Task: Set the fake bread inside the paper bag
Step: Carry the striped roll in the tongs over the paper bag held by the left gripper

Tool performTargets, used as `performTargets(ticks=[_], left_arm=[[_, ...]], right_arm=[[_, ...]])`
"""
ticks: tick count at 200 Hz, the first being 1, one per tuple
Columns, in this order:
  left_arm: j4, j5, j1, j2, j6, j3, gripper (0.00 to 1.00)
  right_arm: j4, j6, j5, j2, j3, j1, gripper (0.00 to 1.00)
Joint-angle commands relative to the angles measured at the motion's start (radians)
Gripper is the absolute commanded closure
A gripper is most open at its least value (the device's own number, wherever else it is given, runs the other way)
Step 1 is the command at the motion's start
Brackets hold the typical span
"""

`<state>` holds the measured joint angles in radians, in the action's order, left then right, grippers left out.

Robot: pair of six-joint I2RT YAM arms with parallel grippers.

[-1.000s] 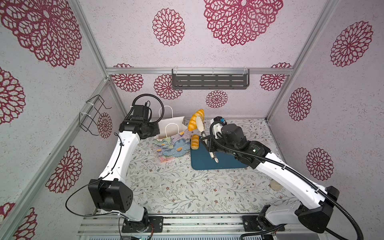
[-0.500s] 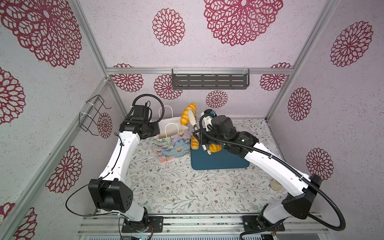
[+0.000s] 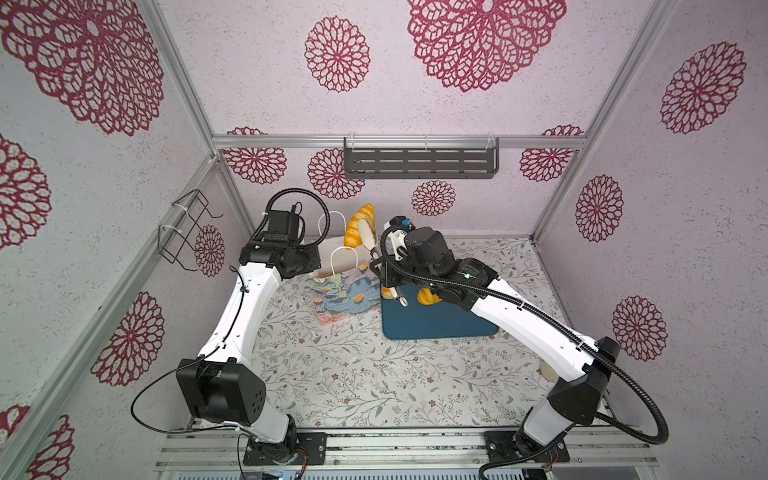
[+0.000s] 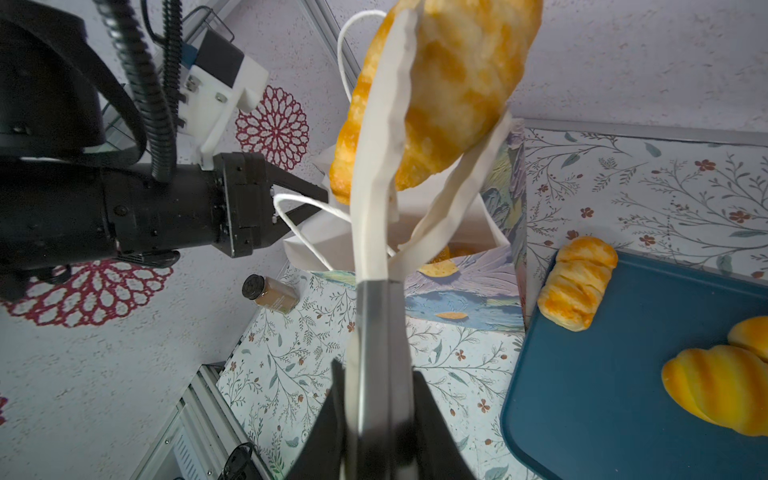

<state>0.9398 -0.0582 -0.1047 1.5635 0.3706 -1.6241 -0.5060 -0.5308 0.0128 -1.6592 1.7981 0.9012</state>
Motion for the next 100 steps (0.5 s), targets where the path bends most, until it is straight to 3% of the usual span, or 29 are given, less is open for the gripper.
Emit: performTargets(ticks=[1,100], left_arm=[[0.030,-0.002,-0.008,-0.016,-0.009,0.020,1.00],[0.019,-0.009,-0.007,-0.028,-0.006,0.024,1.00]], right_arm=[[0.059,0.007,0.014,-0.001,0.060,0.018,1.00],[0.065,-0.012,0.026,-0.062,0.087,0.075,1.00]])
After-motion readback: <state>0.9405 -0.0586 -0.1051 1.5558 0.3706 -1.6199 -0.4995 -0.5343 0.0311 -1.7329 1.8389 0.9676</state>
